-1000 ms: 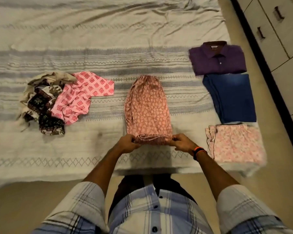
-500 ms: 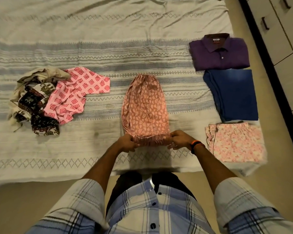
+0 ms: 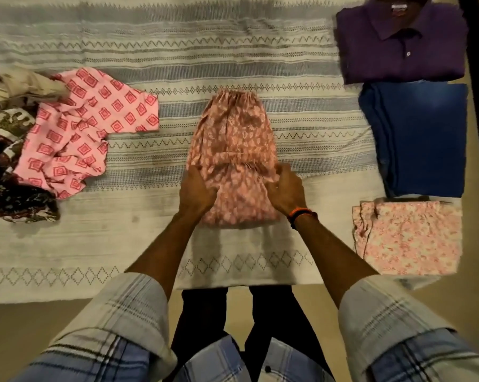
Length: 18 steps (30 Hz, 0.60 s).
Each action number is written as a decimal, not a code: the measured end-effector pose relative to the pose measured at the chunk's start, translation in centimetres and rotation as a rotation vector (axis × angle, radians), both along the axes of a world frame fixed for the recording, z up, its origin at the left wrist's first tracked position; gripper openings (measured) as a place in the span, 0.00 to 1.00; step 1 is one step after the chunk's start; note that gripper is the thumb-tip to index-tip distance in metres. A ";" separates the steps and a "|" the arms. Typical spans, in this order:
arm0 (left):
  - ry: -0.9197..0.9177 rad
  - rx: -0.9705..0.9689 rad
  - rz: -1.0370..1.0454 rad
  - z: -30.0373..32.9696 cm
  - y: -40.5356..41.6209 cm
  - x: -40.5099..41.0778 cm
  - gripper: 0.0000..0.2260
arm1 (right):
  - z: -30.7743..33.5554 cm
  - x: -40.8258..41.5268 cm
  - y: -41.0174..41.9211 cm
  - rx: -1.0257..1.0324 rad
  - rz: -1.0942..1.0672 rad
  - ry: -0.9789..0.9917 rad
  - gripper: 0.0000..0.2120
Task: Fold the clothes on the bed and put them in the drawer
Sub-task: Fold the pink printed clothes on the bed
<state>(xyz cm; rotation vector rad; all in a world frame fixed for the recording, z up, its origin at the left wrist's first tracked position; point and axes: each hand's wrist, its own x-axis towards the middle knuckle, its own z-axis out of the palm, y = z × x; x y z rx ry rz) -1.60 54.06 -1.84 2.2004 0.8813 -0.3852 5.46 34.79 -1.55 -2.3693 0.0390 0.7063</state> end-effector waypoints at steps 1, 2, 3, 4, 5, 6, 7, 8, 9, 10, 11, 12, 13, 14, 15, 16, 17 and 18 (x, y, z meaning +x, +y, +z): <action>-0.010 0.029 -0.049 -0.6 -0.2 -0.3 0.26 | -0.7 -0.5 0.1 -0.014 0.088 -0.002 0.18; -0.028 0.026 -0.095 -1.2 -0.6 -0.8 0.23 | -1.3 -1.2 0.1 -0.028 0.180 0.014 0.16; -0.036 0.006 -0.147 -2.0 -0.9 -1.4 0.20 | -2.3 -1.9 0.1 -0.052 0.278 0.033 0.14; -0.034 -0.012 -0.213 -2.5 -1.4 -2.0 0.16 | -2.7 -2.6 0.1 -0.091 0.383 0.030 0.13; 0.004 -0.016 -0.307 -3.3 -1.7 -2.6 0.14 | -3.7 -3.4 0.0 -0.137 0.485 0.016 0.14; 0.051 0.007 -0.426 -3.9 -2.1 -3.3 0.16 | -4.4 -4.2 -0.1 -0.190 0.579 -0.009 0.17; 0.102 0.060 -0.547 -4.6 -2.3 -3.8 0.21 | -5.2 -4.9 -0.3 -0.240 0.664 -0.035 0.22; 0.153 0.127 -0.650 -5.6 -2.4 -4.4 0.29 | -6.1 -5.5 -0.4 -0.301 0.731 -0.041 0.28; 0.184 0.190 -0.710 -6.1 -2.4 -4.8 0.34 | -6.6 -5.9 -0.4 -0.358 0.779 -0.056 0.33; 0.210 0.229 -0.745 -6.8 -2.4 -5.1 0.36 | -7.3 -6.3 -0.5 -0.406 0.808 -0.065 0.35; 0.213 0.259 -0.758 -7.3 -2.3 -5.5 0.37 | -7.8 -6.5 -0.6 -0.430 0.815 -0.093 0.35; 0.207 0.275 -0.768 -7.7 -2.3 -5.7 0.37 | -8.1 -6.6 -0.7 -0.437 0.819 -0.126 0.34; 0.198 0.280 -0.778 -8.2 -2.2 -6.1 0.37 | -8.6 -6.8 -0.8 -0.438 0.827 -0.145 0.33; 0.194 0.284 -0.791 -8.1 -2.2 -6.2 0.36 | -8.6 -6.9 -0.9 -0.436 0.836 -0.157 0.32; 0.191 0.277 -0.794 -8.1 -2.1 -6.4 0.35 | -8.7 -7.0 -1.0 -0.422 0.837 -0.159 0.31; 0.189 0.275 -0.795 -8.0 -2.0 -6.3 0.34 | -8.4 -6.8 -0.9 -0.403 0.828 -0.157 0.31; 0.178 0.271 -0.783 -7.9 -1.8 -6.1 0.32 | -8.2 -6.6 -0.9 -0.380 0.804 -0.165 0.30; 0.171 0.273 -0.778 -7.3 -1.5 -5.9 0.31 | -7.6 -6.2 -0.9 -0.370 0.784 -0.180 0.29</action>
